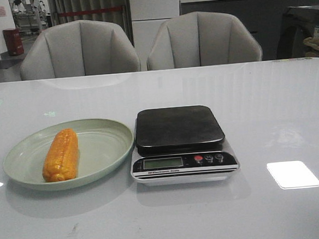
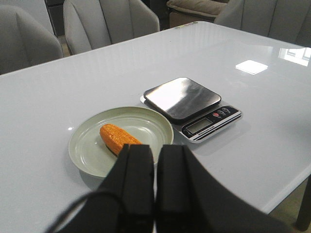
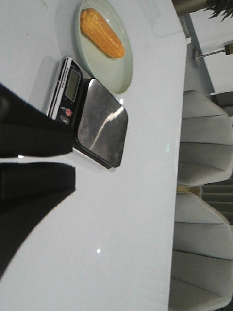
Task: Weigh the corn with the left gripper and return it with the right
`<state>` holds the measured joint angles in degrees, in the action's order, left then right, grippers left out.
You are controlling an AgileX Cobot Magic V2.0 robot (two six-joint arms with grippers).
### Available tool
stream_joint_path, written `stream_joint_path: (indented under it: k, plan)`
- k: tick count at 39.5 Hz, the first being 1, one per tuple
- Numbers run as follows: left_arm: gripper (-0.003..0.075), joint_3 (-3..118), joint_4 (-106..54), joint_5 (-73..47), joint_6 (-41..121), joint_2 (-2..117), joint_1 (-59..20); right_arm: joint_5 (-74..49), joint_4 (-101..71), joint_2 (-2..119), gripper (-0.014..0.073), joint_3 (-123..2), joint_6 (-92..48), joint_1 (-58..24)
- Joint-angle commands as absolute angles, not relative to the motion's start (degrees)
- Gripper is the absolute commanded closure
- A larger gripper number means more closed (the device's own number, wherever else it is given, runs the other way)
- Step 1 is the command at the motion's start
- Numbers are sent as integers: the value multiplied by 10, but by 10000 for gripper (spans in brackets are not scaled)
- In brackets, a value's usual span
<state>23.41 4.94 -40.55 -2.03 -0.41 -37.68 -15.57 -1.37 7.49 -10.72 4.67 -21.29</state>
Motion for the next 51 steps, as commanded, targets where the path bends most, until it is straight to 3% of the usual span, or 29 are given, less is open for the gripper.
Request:
stream_joint_path:
  k: [1,24,30,42,51]
  plan:
    - [607,248,50,-359,-20,-10,-378,-136,-12,79,426,-122,45,-211]
    - [607,246,50,-359,-20,-7,-357,-138,-16,79,427,-122,45,-211]
    - [607,245,45,-342,-20,-7,-264,-138,-16,79,427,-122,45,-211]
    - [607,138,23,-169,-22,-12,-33,-138,-16,79,427,-122,45,-211]
    - [607,41,17,-66,-24,-16,22,-138,-16,79,427,-122,45,-211]
